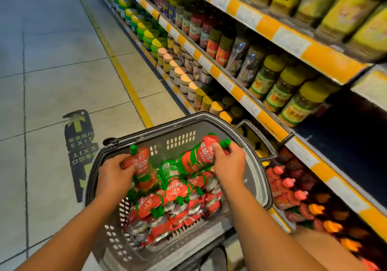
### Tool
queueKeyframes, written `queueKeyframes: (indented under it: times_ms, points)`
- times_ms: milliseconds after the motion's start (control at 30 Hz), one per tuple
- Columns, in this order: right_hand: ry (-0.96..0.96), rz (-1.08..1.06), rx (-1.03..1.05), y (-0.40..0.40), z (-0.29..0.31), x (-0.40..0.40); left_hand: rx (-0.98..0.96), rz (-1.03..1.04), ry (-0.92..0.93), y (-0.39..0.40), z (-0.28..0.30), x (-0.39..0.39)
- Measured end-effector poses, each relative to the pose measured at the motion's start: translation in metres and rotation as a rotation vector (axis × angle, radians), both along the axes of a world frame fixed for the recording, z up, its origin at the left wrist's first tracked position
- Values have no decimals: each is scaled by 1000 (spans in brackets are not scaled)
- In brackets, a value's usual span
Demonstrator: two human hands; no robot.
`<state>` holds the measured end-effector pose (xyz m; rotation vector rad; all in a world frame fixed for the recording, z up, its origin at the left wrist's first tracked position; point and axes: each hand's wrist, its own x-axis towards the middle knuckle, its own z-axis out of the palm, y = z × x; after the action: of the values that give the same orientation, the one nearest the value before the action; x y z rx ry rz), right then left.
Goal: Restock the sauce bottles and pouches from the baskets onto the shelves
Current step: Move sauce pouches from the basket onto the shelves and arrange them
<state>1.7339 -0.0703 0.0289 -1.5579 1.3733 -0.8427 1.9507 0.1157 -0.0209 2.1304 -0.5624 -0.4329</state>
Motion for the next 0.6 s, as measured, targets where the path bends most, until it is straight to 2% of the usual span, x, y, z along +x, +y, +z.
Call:
queueKeyframes:
  times_ms: [167,400,533,600]
  points:
    - [-120,-43,-19,-8,45,-33,-177,-38,66,-18,47,-23]
    - [-197,-177,-233,-19,112,-130,-385,-111,127,-66,113,-76]
    - [-291,-358,-228,-19,140,-212,-499,-185,389,-96,140,-126]
    - [-333,-444,-198,-18,141,-253,-521,-253,449,-111,149,-153]
